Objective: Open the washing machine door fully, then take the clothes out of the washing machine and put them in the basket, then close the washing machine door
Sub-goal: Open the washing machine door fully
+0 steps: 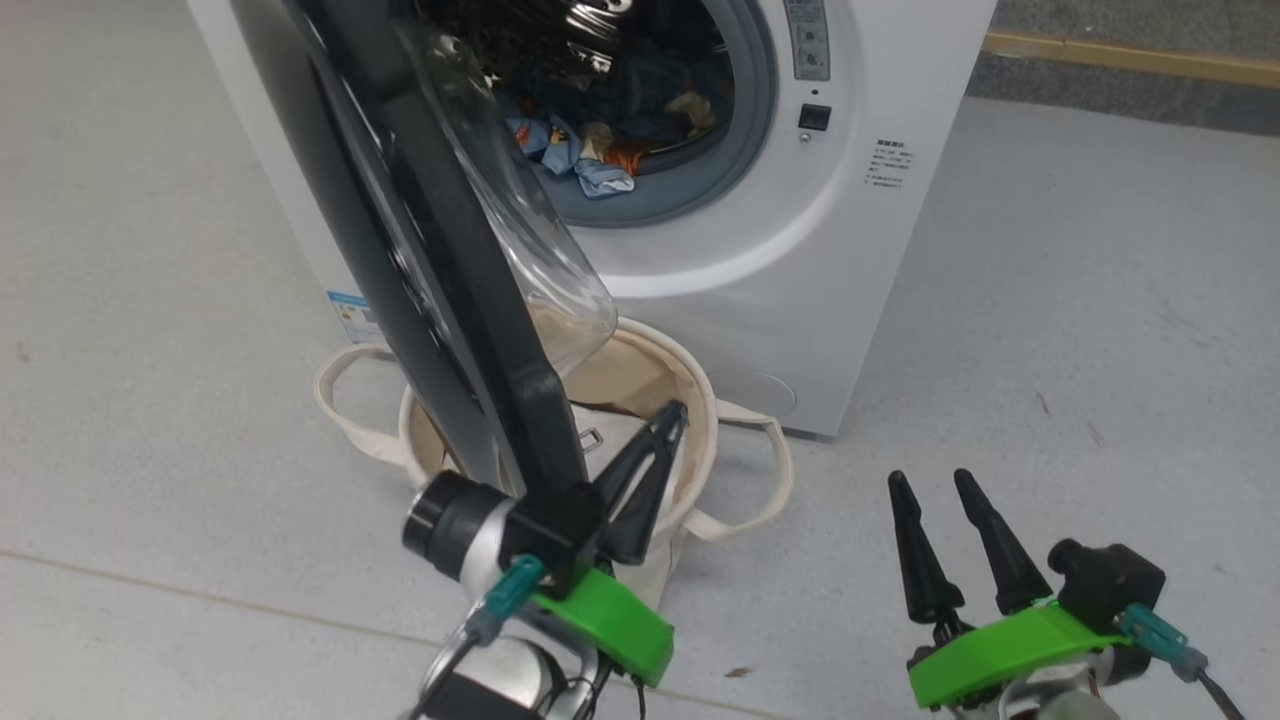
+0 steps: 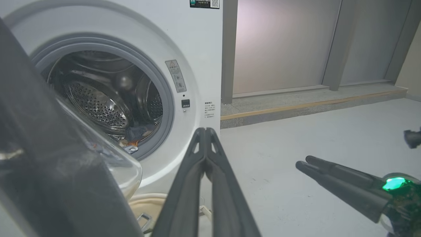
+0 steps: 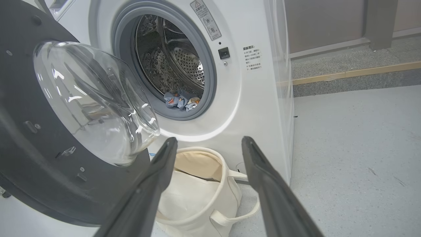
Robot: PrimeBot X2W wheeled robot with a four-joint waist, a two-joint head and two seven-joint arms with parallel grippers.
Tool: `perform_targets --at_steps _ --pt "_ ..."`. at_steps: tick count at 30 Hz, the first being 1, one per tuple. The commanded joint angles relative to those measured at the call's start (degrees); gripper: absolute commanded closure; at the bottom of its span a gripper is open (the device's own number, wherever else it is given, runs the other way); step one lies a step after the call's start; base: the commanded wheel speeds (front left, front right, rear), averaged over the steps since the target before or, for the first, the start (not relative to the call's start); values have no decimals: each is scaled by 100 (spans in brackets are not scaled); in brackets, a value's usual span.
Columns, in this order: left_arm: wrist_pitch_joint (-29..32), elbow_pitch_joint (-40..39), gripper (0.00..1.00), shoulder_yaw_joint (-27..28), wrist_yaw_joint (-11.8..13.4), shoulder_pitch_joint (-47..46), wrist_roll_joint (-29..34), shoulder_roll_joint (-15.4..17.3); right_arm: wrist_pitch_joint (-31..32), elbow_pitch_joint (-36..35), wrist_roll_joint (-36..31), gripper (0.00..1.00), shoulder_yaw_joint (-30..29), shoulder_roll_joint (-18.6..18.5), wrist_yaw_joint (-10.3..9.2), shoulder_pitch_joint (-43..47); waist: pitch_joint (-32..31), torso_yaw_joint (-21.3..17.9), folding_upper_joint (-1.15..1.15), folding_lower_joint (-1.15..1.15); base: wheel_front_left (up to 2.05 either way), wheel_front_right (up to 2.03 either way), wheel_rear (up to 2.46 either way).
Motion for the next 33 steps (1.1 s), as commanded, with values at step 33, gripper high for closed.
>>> perform_targets --at_steps 33 --pt "-158 1165 100 -181 1346 -419 364 57 -71 -186 100 0 152 17 1 -228 153 664 0 0 0 0 0"
